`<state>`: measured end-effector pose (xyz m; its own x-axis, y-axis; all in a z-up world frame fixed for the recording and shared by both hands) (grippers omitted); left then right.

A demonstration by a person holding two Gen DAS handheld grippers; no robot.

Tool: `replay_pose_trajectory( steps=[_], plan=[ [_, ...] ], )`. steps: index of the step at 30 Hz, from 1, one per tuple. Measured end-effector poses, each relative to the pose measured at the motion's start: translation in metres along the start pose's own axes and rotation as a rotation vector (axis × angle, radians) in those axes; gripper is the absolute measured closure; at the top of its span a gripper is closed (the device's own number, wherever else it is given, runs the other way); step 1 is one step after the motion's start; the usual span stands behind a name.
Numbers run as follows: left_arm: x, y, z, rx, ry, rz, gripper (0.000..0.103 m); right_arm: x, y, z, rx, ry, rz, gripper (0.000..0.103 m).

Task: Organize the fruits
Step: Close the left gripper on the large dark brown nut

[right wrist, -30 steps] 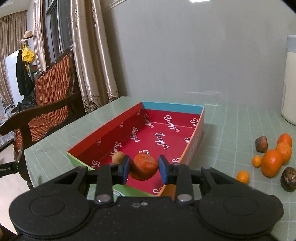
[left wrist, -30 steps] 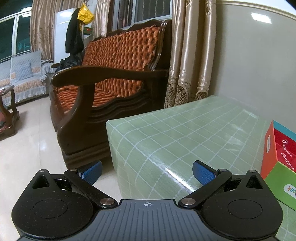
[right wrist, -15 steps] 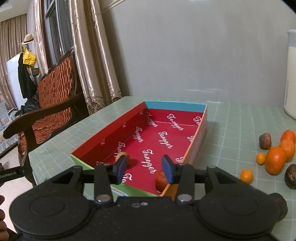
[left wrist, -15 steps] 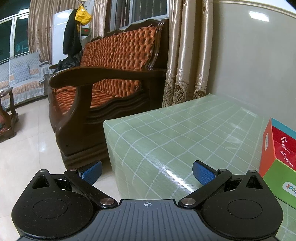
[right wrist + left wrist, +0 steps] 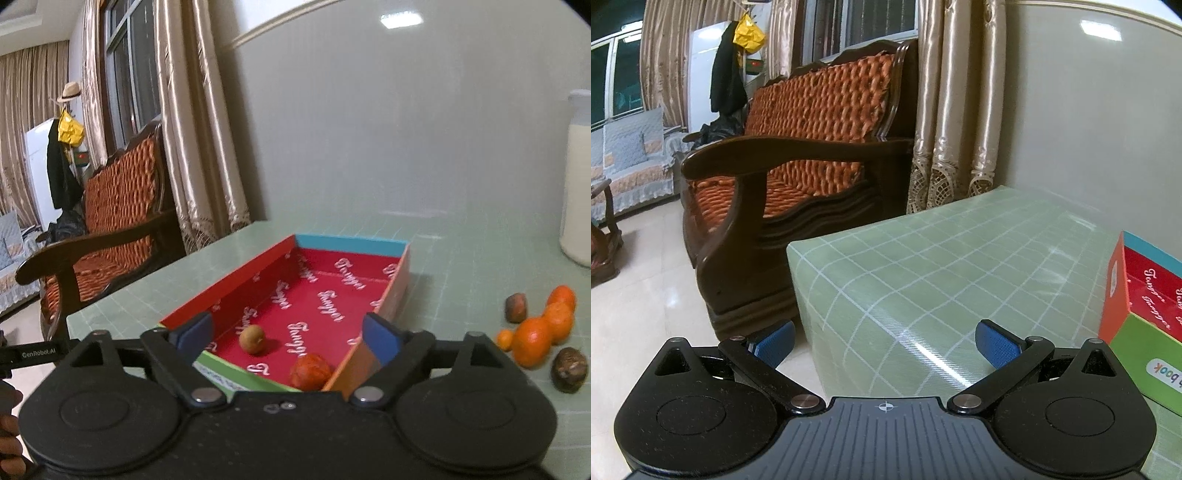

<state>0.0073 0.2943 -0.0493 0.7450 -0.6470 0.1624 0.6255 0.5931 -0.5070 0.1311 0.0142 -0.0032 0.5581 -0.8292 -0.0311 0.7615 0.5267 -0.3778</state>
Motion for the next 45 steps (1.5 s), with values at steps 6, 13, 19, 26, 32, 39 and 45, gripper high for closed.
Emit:
replay_pose_trajectory(
  steps=[6,13,19,26,32,39,45],
  plan=[
    [0.018,-0.008,-0.003,0.013,0.037,-0.03,0.0,0.029,-0.022,0.001,0.049,-0.038,-0.083,0.004],
    [0.065,-0.032,-0.01,0.063,0.135,-0.115,0.0,0.089,-0.049,-0.019,0.074,0.013,-0.253,0.001],
    [0.118,-0.063,-0.021,0.096,0.218,-0.259,0.0,0.137,-0.071,-0.041,0.069,0.142,-0.353,0.0],
    [0.186,-0.105,-0.053,0.119,0.35,-0.451,0.0,0.173,-0.105,-0.055,0.075,0.206,-0.451,0.0],
    [0.232,-0.139,-0.087,0.128,0.465,-0.575,0.0,0.195,-0.128,-0.07,0.058,0.249,-0.508,0.0],
    [0.262,-0.149,-0.111,0.088,0.517,-0.627,0.0,0.212,-0.15,-0.084,0.054,0.306,-0.555,0.0],
    [0.28,-0.154,-0.127,0.08,0.545,-0.65,0.0,0.219,-0.163,-0.091,0.056,0.324,-0.586,0.0]
  ],
)
Point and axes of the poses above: each gripper's, at about its wrist camera, not at the fingertips, and y roughly the way its jaws point, x to its right, z to its top, the point moved 8 cm from there along y, roughly the way its jaws point, and after that the axes turned 9 degrees about -y, right-handed, at the moved point
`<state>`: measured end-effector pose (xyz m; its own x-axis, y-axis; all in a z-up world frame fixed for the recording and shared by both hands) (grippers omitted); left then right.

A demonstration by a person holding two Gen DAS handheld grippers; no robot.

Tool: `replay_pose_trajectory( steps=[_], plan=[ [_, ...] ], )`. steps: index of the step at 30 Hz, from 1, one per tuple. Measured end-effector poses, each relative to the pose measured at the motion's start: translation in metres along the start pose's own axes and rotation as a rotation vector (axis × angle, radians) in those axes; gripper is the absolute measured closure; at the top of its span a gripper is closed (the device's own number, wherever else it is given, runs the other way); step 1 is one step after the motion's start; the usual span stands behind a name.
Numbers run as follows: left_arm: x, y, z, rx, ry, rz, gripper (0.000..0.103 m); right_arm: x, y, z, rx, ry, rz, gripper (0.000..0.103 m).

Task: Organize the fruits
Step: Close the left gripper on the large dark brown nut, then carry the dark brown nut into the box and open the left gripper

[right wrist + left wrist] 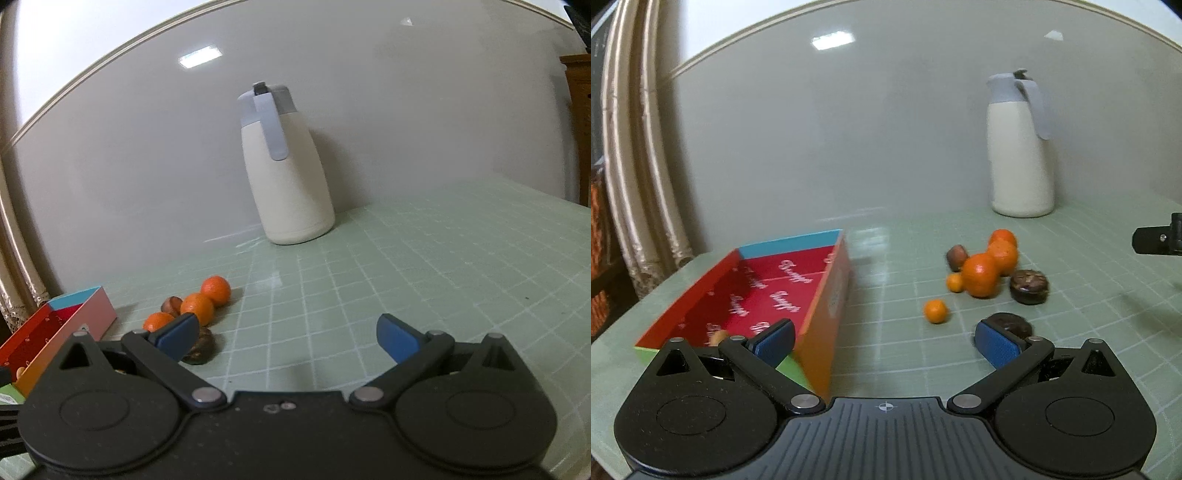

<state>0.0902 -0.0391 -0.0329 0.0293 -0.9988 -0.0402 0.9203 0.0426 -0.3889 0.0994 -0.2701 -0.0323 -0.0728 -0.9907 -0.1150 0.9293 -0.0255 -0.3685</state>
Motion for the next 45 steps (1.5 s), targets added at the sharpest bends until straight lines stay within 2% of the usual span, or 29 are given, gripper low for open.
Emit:
replay_pose_trajectory(
  steps=[4,13,16,17,21,25,28,32,33,35,37,45],
  plan=[
    [0.015,0.002,0.001,0.008,0.006,-0.035,0.0,0.008,-0.002,-0.003,-0.003,0.006,-0.012,0.0],
    [0.048,0.018,-0.004,-0.042,-0.008,-0.113,0.002,0.034,-0.006,-0.01,-0.012,0.026,-0.054,0.0],
    [0.058,0.026,-0.009,-0.088,-0.011,-0.144,0.025,0.041,-0.009,-0.012,-0.014,0.029,-0.069,0.0],
    [0.06,0.03,-0.011,-0.108,-0.019,-0.151,0.027,0.044,-0.01,-0.013,-0.012,0.033,-0.075,0.0],
    [0.062,0.037,-0.012,-0.118,-0.037,-0.14,0.028,0.053,-0.013,-0.014,-0.01,0.051,-0.092,0.0],
    [0.065,0.042,-0.015,-0.137,-0.044,-0.144,0.035,0.059,-0.015,-0.015,-0.011,0.065,-0.099,0.0],
    [0.067,0.043,-0.016,-0.147,-0.04,-0.146,0.036,0.062,-0.015,-0.016,-0.009,0.068,-0.107,0.0],
    [0.07,0.045,-0.018,-0.153,-0.037,-0.148,0.038,0.066,-0.021,-0.012,0.024,0.047,-0.157,0.0],
    [0.07,0.045,-0.018,-0.157,-0.036,-0.149,0.039,0.068,-0.022,-0.012,0.027,0.046,-0.169,0.0],
    [0.071,0.046,-0.019,-0.164,-0.043,-0.163,0.049,0.073,-0.022,-0.012,0.032,0.041,-0.217,0.0],
    [0.073,0.045,-0.019,-0.162,-0.038,-0.167,0.05,0.079,-0.024,-0.012,0.035,0.054,-0.238,0.0],
    [0.069,0.045,-0.018,-0.173,-0.064,-0.176,0.056,0.075,-0.02,-0.015,0.024,0.05,-0.203,0.0]
  ],
)
Point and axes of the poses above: each gripper's, at about its wrist camera, not at the fingertips, and y roughly the way its jaws point, x to its right, z to its top, the point moved 8 cm from there along y, roughly the way its jaws point, and after that the axes turned 9 degrees about -y, right-handed, at the moved point
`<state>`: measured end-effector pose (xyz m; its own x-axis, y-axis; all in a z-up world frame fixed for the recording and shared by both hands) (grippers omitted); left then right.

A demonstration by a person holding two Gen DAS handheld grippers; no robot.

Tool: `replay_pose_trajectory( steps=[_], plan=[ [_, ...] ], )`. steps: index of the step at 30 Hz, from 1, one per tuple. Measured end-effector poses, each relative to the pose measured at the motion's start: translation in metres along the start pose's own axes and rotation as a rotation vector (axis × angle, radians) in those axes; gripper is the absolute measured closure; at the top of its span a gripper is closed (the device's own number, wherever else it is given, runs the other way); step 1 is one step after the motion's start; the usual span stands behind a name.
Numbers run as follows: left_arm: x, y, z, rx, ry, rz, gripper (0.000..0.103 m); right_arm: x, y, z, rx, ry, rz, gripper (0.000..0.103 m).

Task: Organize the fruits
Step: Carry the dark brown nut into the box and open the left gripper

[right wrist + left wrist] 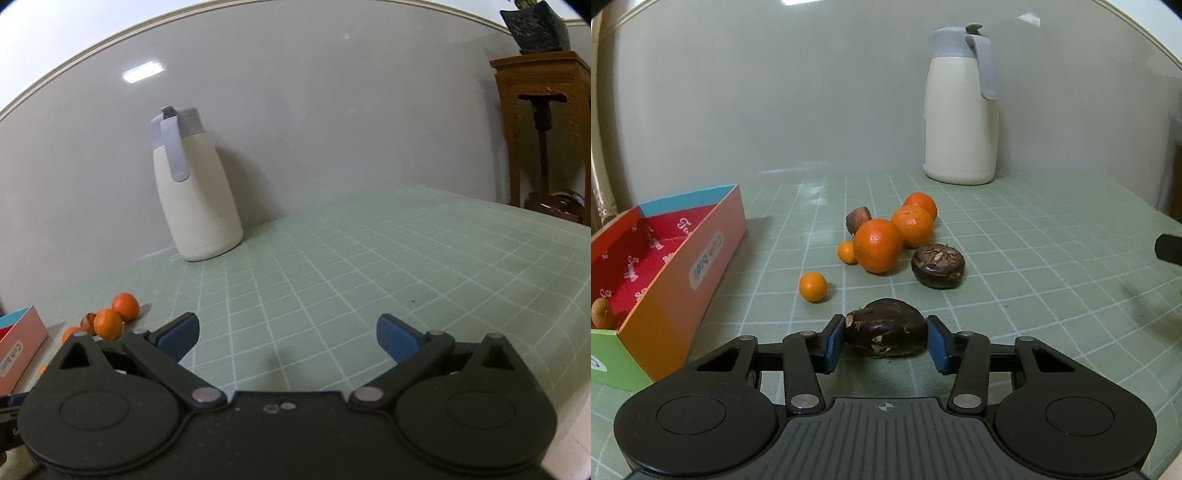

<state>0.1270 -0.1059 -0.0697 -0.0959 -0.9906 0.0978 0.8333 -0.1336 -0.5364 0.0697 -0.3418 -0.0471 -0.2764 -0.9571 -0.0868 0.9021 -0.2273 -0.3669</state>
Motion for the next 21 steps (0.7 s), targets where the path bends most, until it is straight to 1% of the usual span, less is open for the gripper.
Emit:
replay_pose_trajectory(
  steps=[7,21],
  plan=[
    [-0.004,-0.001,0.001,-0.007,-0.029,-0.012,0.056,0.0,-0.001,-0.001,-0.004,0.003,0.011,0.0],
    [-0.019,-0.011,0.008,0.017,-0.068,-0.008,0.056,-0.017,0.001,-0.001,-0.014,-0.019,0.045,0.0]
  ],
)
Point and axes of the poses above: each gripper's, at about its wrist camera, not at the fingertips, and y roughly the way its jaws point, x to its right, z to its top, the point moved 8 cm from there along y, roughly the way its jaws point, and after that the axes turned 9 degrees about -y, right-handed, at the moved point
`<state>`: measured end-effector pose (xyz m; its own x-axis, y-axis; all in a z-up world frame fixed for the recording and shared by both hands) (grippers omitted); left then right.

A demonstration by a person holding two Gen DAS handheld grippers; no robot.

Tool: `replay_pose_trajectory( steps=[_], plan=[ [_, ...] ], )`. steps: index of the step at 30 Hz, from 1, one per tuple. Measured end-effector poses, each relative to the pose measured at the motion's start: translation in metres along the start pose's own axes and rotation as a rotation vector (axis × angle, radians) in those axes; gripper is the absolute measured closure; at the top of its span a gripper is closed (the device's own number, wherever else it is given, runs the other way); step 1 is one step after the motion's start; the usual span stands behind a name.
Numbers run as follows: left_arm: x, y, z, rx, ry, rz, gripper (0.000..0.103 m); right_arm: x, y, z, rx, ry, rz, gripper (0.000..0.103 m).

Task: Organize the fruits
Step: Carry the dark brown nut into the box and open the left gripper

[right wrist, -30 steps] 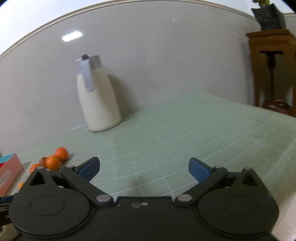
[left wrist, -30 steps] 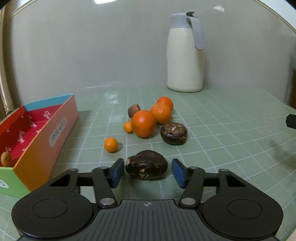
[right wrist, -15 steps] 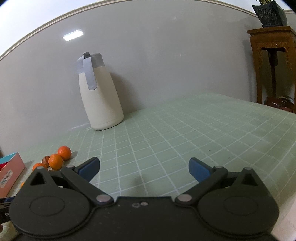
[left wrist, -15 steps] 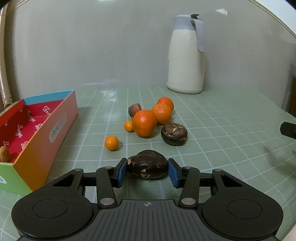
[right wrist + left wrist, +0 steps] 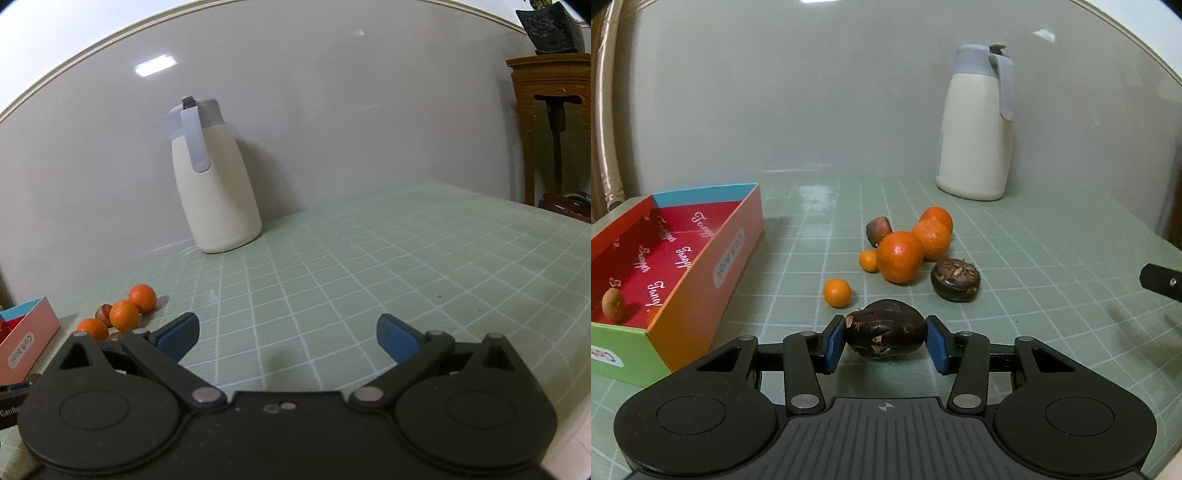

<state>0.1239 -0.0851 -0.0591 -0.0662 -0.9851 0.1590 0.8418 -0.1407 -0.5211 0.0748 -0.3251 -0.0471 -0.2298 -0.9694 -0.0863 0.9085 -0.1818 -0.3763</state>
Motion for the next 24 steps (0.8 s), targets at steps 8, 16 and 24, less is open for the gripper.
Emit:
replay_pose_trajectory(
  steps=[8,16,24],
  plan=[
    [-0.013,-0.01,0.009,0.039,-0.024,0.008,0.056,-0.015,0.003,0.0,-0.004,-0.02,0.023,0.0],
    [-0.05,-0.03,0.029,0.153,-0.065,0.124,0.056,-0.036,0.006,0.001,-0.006,-0.037,0.057,0.0],
    [-0.093,-0.045,0.045,0.215,-0.107,0.246,0.056,-0.069,0.011,0.0,-0.009,-0.071,0.111,0.0]
  ],
)
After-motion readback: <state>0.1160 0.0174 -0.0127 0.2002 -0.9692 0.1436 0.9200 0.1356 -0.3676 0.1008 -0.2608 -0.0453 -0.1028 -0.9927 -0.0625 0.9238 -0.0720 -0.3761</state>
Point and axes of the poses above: each gripper's, at about its wrist camera, not at the fingertips, and y roughly the way its jaws point, x to its right, z to its top, the point moved 8 cm from there along y, roughly the way its jaws point, and after that the axes turned 9 degrees about -y, right-handed, at the moved point
